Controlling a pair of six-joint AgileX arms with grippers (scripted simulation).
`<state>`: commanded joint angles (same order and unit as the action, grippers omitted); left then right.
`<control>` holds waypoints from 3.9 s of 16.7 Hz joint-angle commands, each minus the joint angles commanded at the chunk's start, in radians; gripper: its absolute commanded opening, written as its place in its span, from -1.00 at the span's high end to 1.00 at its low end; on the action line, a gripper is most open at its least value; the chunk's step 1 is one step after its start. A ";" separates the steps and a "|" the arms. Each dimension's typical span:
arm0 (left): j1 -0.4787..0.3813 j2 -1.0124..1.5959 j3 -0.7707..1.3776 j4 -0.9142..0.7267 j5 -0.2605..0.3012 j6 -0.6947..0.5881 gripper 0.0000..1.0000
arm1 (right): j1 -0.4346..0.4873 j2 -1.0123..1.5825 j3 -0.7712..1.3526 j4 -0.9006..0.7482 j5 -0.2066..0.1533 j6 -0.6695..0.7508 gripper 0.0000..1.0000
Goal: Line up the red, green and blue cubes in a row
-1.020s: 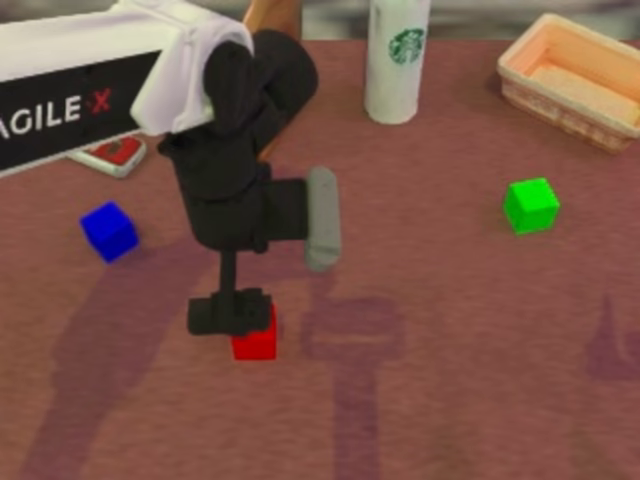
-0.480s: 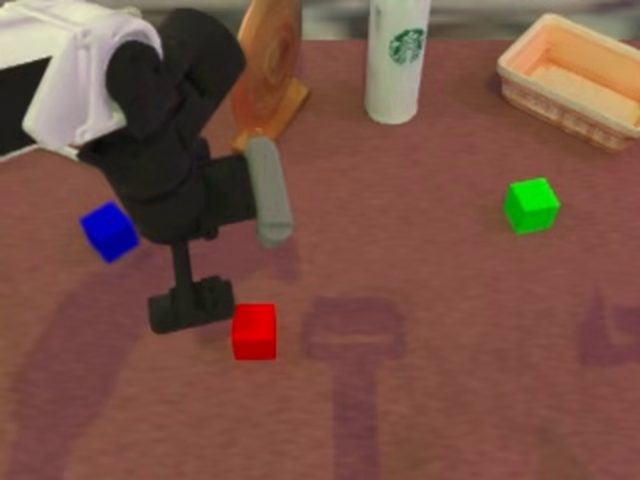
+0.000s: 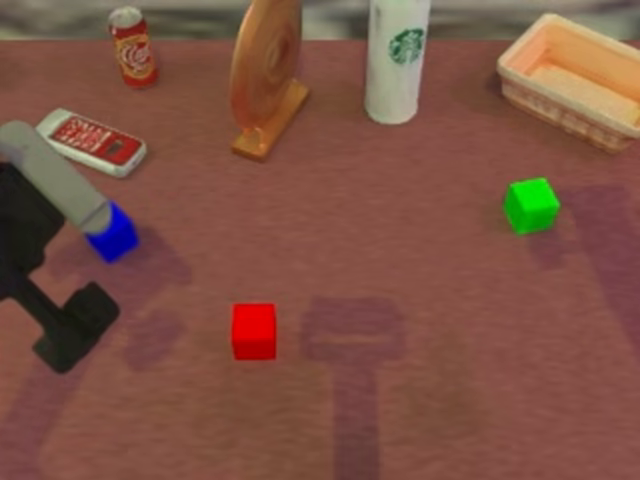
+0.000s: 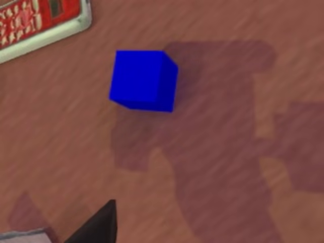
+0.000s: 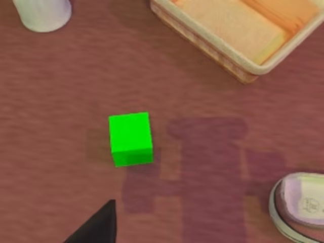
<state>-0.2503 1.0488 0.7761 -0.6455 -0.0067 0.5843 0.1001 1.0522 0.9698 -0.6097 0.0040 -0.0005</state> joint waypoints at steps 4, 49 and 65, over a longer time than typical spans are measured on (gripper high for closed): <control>0.115 -0.389 -0.301 0.201 -0.008 -0.181 -1.00 | 0.041 0.494 0.408 -0.261 0.005 -0.003 -1.00; 0.270 -1.049 -0.776 0.645 0.007 -0.584 -1.00 | 0.126 1.404 0.987 -0.462 0.002 0.000 0.96; 0.270 -1.049 -0.776 0.645 0.007 -0.584 -1.00 | 0.129 1.360 1.151 -0.668 0.001 0.000 1.00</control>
<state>0.0200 0.0000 0.0000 0.0000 0.0000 0.0000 0.2292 2.4126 2.1207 -1.2775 0.0049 -0.0001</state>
